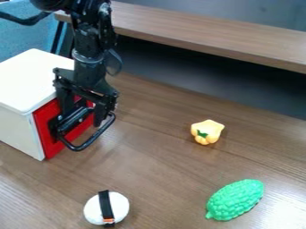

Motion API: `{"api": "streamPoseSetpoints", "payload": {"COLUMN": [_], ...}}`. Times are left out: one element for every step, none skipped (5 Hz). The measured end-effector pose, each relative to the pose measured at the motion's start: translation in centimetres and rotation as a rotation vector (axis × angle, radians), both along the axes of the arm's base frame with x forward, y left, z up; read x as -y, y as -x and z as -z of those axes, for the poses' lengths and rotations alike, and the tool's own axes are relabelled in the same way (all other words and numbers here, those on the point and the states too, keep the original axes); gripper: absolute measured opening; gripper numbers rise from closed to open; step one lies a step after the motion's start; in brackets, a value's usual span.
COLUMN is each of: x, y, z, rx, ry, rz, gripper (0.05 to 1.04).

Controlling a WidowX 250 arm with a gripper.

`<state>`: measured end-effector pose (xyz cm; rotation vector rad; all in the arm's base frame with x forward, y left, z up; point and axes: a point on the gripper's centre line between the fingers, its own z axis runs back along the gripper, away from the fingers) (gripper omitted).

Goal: Close the drawer

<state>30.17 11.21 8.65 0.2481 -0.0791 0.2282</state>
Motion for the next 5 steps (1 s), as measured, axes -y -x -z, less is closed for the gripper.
{"api": "streamPoseSetpoints", "payload": {"x": [3.3,5.4,6.4,6.8,7.1], "y": [-0.4,-0.3,0.4,1.4,2.0], "z": [-1.5,-4.0,-6.9,-8.4,-8.9], "rx": [0.044,0.117,0.185,0.209,0.224], "ry": [0.101,0.189,0.225,0.234,0.207], "rz": [0.078,0.113,0.132,0.138,0.136], "gripper": [0.999,0.999,0.999,0.999,0.999]}}
